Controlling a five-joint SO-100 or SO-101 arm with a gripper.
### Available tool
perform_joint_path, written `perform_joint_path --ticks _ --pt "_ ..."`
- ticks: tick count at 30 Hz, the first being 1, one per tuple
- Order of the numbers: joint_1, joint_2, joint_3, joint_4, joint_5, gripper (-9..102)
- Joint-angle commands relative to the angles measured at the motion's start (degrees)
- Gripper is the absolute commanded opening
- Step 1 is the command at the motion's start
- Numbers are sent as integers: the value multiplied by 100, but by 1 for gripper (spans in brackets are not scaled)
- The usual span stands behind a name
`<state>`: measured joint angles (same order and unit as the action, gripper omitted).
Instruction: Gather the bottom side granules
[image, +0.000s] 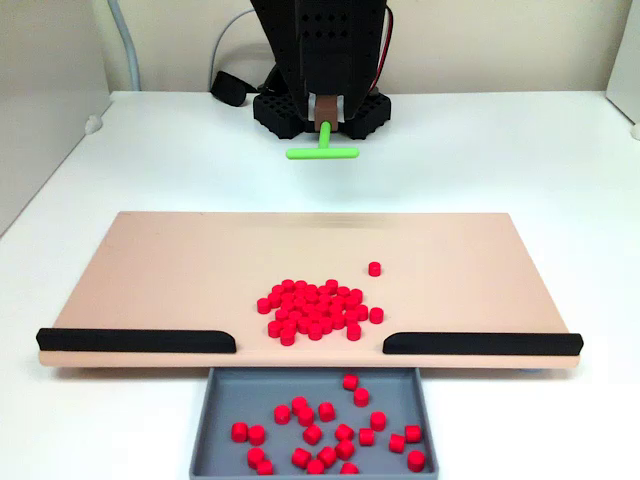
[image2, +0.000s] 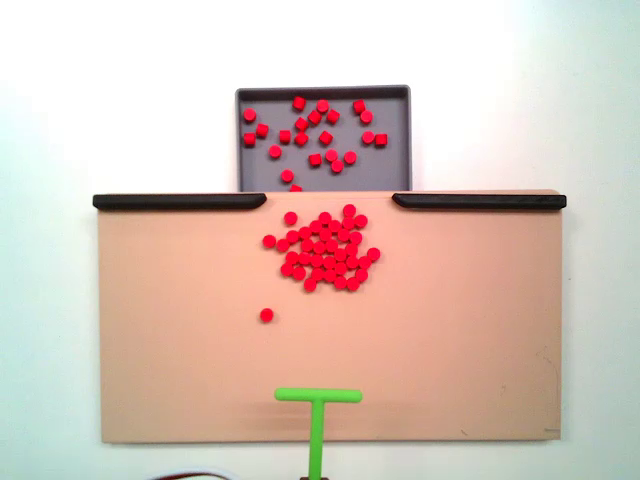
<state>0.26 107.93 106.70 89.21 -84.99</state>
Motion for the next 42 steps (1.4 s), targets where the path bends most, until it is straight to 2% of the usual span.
perform_joint_path --ticks 1,10,28,42 --pt "-79 9 0 -18 44 0" --pt "-229 -97 114 -70 202 0" --pt "-800 0 1160 -1424 738 0" --pt "-826 -316 1415 -1846 677 0"
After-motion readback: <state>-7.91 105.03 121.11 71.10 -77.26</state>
